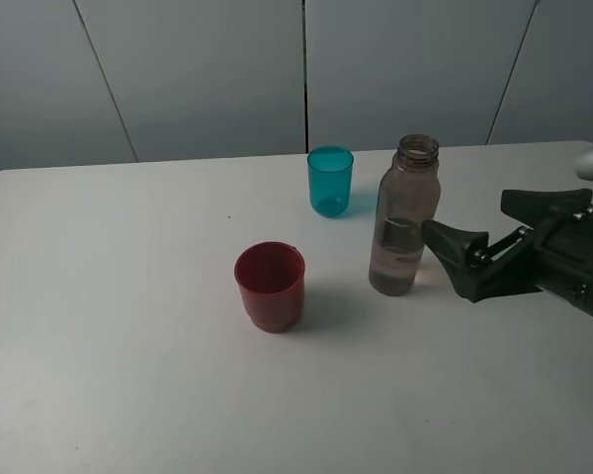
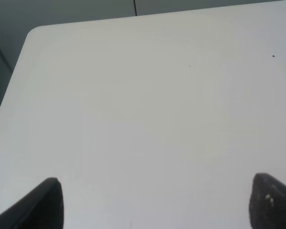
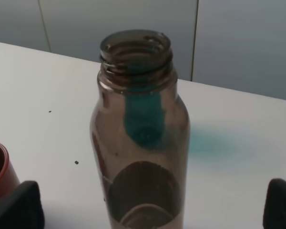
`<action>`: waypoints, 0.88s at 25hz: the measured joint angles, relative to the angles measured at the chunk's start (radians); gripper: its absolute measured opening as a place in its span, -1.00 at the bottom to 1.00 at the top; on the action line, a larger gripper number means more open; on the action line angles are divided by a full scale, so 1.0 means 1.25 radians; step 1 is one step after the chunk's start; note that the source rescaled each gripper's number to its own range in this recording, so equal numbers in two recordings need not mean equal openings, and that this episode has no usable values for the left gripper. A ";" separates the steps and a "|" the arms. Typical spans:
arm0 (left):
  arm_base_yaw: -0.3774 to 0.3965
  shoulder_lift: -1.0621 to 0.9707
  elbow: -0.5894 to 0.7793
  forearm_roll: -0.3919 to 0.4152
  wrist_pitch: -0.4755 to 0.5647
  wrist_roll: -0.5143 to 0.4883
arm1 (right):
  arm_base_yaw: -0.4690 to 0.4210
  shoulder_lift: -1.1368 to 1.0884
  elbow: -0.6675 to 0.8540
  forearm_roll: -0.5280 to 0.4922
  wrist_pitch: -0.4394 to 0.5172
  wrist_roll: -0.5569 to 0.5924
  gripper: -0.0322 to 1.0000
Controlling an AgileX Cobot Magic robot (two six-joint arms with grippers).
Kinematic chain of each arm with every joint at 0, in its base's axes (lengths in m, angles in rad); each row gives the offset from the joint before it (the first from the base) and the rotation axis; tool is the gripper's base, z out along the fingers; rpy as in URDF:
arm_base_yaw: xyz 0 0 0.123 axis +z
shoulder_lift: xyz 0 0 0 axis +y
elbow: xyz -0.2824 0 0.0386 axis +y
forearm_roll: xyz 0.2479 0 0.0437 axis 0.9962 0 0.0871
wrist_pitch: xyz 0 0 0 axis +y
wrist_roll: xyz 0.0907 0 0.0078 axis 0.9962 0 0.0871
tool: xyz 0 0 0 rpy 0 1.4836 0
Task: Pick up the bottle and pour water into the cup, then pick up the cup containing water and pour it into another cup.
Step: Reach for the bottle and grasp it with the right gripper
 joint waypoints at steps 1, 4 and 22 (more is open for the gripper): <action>0.000 0.000 0.000 0.000 0.000 0.000 | 0.000 0.025 0.000 -0.005 -0.019 0.006 0.99; 0.000 0.000 0.000 0.000 0.000 0.000 | 0.000 0.075 0.000 -0.012 -0.054 0.012 0.99; 0.000 0.000 0.000 0.000 0.000 0.000 | 0.000 0.244 0.000 -0.047 -0.263 -0.039 0.99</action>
